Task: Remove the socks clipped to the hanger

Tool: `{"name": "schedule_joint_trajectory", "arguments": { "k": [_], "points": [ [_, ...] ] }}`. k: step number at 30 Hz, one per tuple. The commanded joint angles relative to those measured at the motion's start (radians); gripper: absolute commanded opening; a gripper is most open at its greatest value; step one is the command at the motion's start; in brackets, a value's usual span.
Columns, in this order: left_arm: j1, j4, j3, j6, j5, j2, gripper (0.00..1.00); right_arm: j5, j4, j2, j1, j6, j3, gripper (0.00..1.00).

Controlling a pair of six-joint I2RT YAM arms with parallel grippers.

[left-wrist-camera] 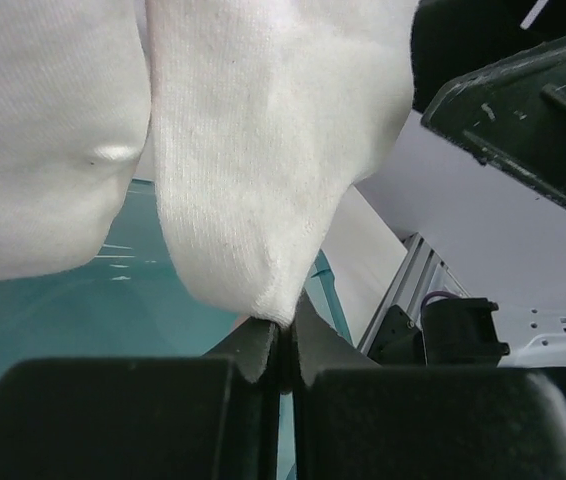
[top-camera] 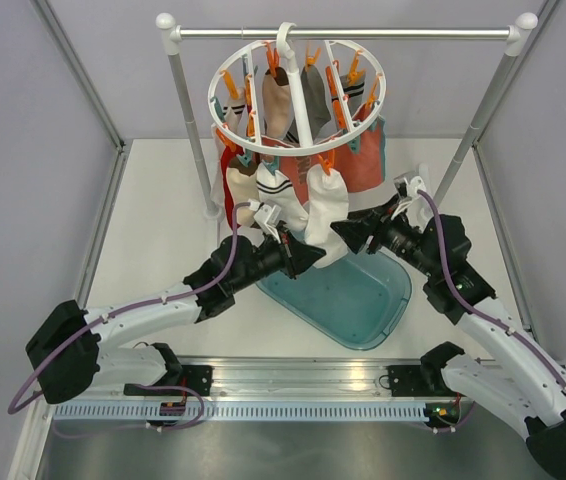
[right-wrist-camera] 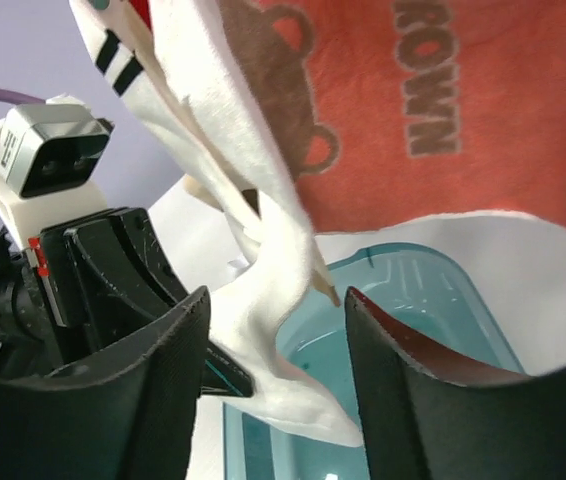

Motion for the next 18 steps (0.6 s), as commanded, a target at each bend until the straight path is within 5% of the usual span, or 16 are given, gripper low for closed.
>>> {"name": "schedule_joint_trajectory", "arguments": {
  "k": [1, 18],
  "points": [
    [-0.009, 0.000, 0.039, 0.010, -0.030, 0.013, 0.02, 0.110, 0.000, -0.037, 0.004, -0.078, 0.051, 0.63],
    [-0.023, -0.021, 0.046, 0.004, -0.056, 0.027, 0.02, 0.349, -0.006, 0.157, 0.108, -0.246, 0.350, 0.70]
  ]
}}
